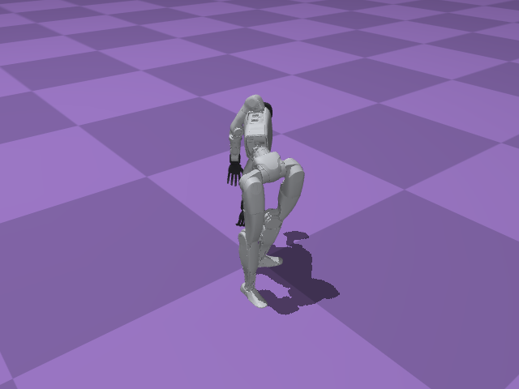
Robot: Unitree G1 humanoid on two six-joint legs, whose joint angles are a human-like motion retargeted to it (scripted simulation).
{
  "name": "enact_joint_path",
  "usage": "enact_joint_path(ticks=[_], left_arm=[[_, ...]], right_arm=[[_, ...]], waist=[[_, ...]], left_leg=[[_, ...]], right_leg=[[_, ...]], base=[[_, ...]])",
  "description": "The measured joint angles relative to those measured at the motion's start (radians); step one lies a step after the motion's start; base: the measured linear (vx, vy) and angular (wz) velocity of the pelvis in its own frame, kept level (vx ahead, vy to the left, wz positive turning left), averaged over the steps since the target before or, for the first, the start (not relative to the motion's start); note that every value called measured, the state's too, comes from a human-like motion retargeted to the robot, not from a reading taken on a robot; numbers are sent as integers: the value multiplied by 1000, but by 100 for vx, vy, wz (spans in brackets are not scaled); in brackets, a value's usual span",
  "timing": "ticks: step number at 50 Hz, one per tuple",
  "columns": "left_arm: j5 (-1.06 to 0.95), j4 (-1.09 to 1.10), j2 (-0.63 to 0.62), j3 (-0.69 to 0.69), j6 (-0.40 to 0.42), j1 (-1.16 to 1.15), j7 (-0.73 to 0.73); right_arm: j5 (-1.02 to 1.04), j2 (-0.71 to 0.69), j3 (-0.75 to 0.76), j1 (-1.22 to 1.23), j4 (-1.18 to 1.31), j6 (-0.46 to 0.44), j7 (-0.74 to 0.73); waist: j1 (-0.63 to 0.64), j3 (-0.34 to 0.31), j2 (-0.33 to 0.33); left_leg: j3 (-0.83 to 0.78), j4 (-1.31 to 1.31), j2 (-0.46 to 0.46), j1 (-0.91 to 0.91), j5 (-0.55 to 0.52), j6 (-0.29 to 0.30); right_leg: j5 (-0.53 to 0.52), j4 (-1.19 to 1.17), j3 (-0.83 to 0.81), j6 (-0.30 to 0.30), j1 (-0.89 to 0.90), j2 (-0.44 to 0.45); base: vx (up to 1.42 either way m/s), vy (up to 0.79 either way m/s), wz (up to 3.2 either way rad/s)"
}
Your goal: Upper body actions
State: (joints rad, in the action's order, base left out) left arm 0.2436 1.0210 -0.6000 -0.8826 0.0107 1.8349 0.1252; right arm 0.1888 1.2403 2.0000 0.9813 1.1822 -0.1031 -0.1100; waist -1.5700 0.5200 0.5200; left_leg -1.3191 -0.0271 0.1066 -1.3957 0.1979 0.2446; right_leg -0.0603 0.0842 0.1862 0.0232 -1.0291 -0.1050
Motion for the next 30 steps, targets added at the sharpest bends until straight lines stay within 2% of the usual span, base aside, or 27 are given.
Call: enact_joint_path(ticks=[9, 18, 27, 28, 29, 30], left_arm=[[-27, -44, 0, 68, 13, 1, 17], [-32, -72, 0, 40, 30, 12, 80], [-15, -26, 0, -16, 10, 13, 130], [-12, -18, 0, -23, 6, 15, 134], [43, -129, 0, -116, 35, 326, 97], [125, -298, 0, -253, 80, 793, 39]], right_arm=[[-8, -79, 0, -50, 18, -9, -11], [-36, -124, 0, -49, 17, -6, -13], [-52, -92, 0, -41, -39, 18, -11], [-50, -85, 0, -43, -48, 22, -11], [-67, 217, 0, 300, -173, 55, -43], [-94, 667, 0, 815, -356, 104, -89]], waist=[[0, 0, 0], [0, 0, 0], [0, 0, 0], [0, 0, 0], [220, -130, -39], [551, -326, -97]], left_leg=[[-247, 53, -43, 13, -4, 17], [-251, 60, -51, 23, -9, 17], [-251, 61, -54, 27, -7, 17], [-251, 61, -55, 26, -7, 17], [1, 12, -151, 209, 4, -3], [380, -60, -293, 484, 22, -33]], right_leg=[[-86, 3, 237, -22, 90, 142], [-95, 2, 284, -36, 105, 160], [-109, -4, 310, -46, 124, 181], [-109, -5, 310, -43, 126, 180], [-40, -2, 25, -11, 230, 187], [63, 3, -401, 37, 385, 200]], base=[[-2, -14, -109], [0, -7, -6], [2, -10, 3], [29, 14, 731], [81, 36, 1531], [66, 41, 1715]])
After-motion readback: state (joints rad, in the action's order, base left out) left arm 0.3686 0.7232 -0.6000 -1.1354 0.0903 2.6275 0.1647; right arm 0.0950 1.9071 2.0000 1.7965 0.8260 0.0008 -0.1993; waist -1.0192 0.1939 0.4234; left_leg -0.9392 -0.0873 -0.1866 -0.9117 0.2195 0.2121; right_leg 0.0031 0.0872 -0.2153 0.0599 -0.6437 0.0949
